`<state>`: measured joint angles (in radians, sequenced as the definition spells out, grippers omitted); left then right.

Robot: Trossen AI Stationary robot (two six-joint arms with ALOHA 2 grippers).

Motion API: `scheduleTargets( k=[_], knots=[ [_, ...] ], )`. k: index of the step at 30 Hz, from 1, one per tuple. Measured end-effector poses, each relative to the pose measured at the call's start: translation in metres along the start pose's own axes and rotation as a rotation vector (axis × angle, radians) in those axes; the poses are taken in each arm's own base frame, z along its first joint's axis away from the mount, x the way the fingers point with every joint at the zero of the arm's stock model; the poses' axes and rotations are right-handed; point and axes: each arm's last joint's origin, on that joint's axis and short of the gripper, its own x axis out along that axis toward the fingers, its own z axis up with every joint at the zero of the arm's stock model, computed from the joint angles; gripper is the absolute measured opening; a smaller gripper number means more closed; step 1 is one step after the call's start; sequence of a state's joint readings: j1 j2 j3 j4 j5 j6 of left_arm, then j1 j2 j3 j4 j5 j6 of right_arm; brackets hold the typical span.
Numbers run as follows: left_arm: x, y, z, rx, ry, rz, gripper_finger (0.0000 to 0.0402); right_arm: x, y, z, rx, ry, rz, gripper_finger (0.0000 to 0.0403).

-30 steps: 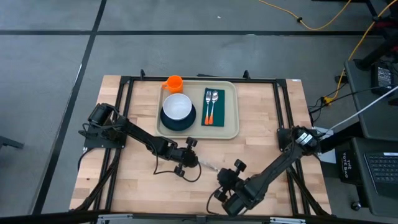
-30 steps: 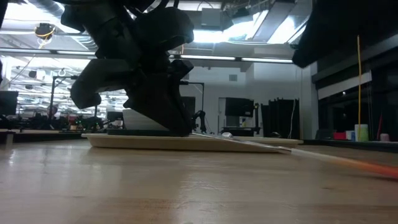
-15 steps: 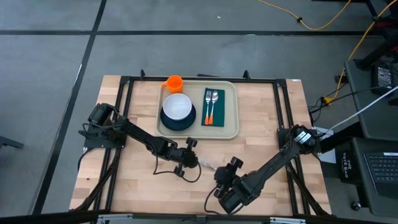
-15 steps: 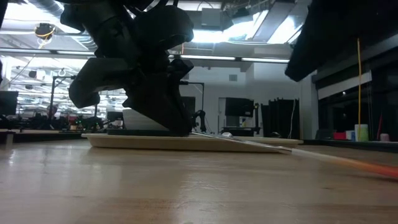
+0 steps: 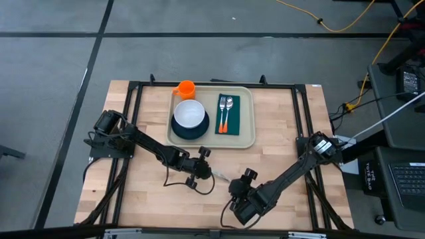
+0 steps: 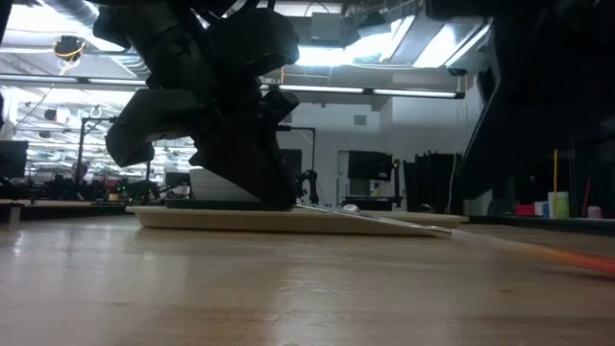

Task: Set up tray
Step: Put the orange table knife on top of the green table napkin on the brown serving tray to the right of the orange spoon

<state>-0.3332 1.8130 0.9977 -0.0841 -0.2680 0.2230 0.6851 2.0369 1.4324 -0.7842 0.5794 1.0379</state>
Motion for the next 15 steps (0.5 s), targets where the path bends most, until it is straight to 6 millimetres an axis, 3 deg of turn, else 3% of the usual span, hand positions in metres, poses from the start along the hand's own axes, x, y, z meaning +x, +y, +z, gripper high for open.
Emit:
scheduleTargets(
  k=[15],
  knots=[
    [0.000, 0.000, 0.000, 0.001, 0.003, -0.001, 0.0013, 0.023, -0.009, -0.001, 0.001, 0.056, 0.040, 0.0237]
  ],
)
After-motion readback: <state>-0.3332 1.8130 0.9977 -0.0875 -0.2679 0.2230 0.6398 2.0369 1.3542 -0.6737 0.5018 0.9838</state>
